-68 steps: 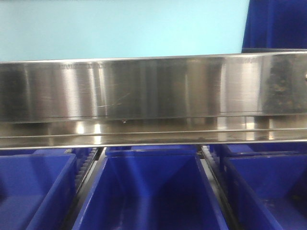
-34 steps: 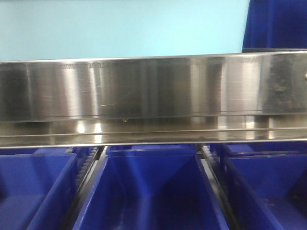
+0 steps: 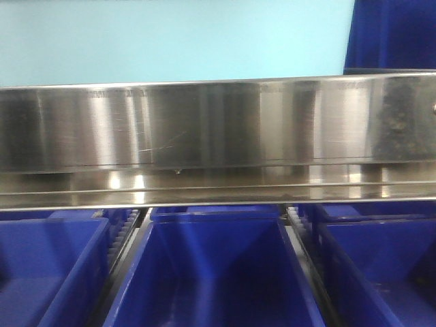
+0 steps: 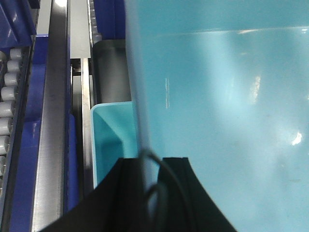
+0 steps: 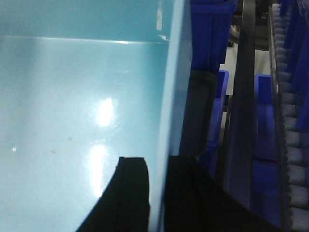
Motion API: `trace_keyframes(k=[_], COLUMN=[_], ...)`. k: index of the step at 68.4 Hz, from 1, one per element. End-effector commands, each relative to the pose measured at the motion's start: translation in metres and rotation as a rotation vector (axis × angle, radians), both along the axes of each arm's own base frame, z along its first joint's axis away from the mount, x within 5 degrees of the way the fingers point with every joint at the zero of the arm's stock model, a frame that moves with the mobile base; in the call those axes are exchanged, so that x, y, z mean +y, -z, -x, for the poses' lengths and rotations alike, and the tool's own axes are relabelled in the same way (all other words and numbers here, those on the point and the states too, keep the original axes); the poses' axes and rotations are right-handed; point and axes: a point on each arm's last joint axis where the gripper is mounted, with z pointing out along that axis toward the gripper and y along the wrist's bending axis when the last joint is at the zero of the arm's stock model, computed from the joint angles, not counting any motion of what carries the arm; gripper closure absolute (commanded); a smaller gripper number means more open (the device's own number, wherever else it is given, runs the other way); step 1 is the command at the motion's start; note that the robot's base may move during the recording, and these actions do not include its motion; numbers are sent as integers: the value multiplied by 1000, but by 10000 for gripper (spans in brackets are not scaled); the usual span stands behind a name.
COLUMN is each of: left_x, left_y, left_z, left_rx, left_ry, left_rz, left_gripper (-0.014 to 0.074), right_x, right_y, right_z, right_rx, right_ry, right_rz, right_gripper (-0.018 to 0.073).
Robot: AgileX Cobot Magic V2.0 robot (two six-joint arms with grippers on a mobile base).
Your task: Move two blue bins to right shelf middle
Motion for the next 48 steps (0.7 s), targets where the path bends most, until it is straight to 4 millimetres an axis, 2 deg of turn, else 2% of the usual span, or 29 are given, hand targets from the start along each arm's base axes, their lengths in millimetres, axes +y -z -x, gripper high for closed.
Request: trace_keyframes(k=[1, 23, 32, 42, 48], left_x=[2, 1, 2, 13, 22], left_y=[-9, -12, -13, -12, -11], left_z=[4, 2, 1, -3, -6], left_rx=[-52, -91, -102, -96, -92], left_ry=[6, 9, 14, -15, -35], left_rz=[13, 29, 21, -5, -19], left_gripper=[707, 707, 707, 707, 707], right_x=[-2, -2, 2, 9, 13], right_y=[-12, -12, -14, -18, -13], right_z=[4, 4, 5, 3, -3], right_rx=[-77, -70, -62, -68, -51], right_ry=[0, -1, -20, -47, -49], right_rz=[-29, -29, -95, -215, -227], right_gripper=[711, 711, 711, 711, 711])
